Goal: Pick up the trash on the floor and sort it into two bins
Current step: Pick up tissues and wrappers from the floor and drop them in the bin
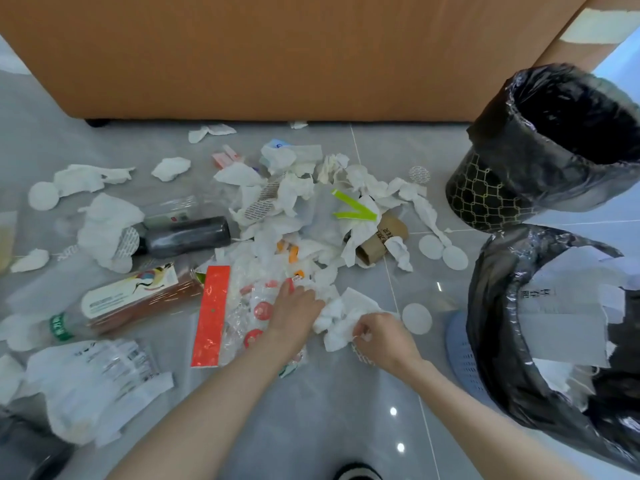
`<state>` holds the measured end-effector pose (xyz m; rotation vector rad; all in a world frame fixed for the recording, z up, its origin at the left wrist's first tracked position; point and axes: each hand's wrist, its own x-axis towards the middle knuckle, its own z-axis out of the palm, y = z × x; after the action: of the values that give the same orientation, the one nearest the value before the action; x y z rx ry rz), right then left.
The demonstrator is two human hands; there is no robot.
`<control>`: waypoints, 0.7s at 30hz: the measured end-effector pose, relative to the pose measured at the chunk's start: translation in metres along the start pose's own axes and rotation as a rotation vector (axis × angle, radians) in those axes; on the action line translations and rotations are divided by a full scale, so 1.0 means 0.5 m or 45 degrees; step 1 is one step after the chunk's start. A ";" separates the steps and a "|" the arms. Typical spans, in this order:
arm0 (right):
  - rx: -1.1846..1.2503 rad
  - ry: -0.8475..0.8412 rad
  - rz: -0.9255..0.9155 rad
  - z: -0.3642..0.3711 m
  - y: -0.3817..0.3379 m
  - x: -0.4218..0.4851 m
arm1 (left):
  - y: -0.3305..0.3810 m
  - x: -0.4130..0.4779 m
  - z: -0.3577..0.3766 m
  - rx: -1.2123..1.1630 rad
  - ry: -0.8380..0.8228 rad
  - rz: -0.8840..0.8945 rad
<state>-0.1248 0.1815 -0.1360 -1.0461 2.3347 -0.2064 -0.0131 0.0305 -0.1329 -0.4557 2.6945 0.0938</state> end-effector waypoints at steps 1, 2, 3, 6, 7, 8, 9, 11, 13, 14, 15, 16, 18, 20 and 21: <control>0.051 0.038 0.021 -0.002 0.003 -0.003 | 0.001 -0.006 0.007 0.005 0.018 0.002; 0.106 0.077 0.041 -0.005 0.006 -0.006 | 0.000 -0.011 0.011 -0.031 0.037 -0.009; 0.165 0.116 0.053 -0.010 0.006 -0.009 | -0.002 -0.018 0.011 -0.102 0.066 -0.033; 0.357 0.222 0.051 -0.033 0.000 -0.013 | -0.008 -0.033 -0.015 -0.433 0.194 -0.148; 0.404 0.257 0.035 -0.044 -0.006 -0.015 | -0.011 -0.037 -0.030 -0.549 0.245 -0.186; 0.443 0.294 0.015 -0.059 -0.014 -0.016 | -0.013 -0.039 -0.049 -0.661 0.292 -0.215; 0.479 0.333 -0.006 -0.076 -0.024 -0.019 | -0.015 -0.042 -0.072 -0.759 0.324 -0.230; 0.567 0.401 -0.037 -0.113 -0.047 -0.026 | -0.019 -0.046 -0.119 -0.943 0.331 -0.236; 0.641 0.466 -0.072 -0.163 -0.070 -0.046 | -0.018 -0.057 -0.175 -1.056 0.338 -0.207; 0.670 0.495 -0.090 -0.185 -0.080 -0.053 | -0.018 -0.060 -0.198 -1.080 0.358 -0.203; 0.700 0.526 -0.106 -0.208 -0.089 -0.062 | -0.017 -0.063 -0.224 -1.099 0.375 -0.210; 0.726 0.559 -0.119 -0.232 -0.096 -0.073 | -0.014 -0.068 -0.251 -1.127 0.393 -0.220; 0.752 0.631 -0.129 -0.289 -0.104 -0.104 | -0.004 -0.078 -0.313 -1.186 0.429 -0.237; 0.751 0.701 -0.132 -0.343 -0.103 -0.136 | 0.011 -0.088 -0.378 -1.201 0.457 -0.222; 0.757 0.745 -0.131 -0.371 -0.098 -0.157 | 0.023 -0.093 -0.411 -1.193 0.471 -0.198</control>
<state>-0.1544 0.1888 0.0689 -0.8669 2.4409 -1.3068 -0.0546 0.0284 0.0740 -1.0191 2.7904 1.3708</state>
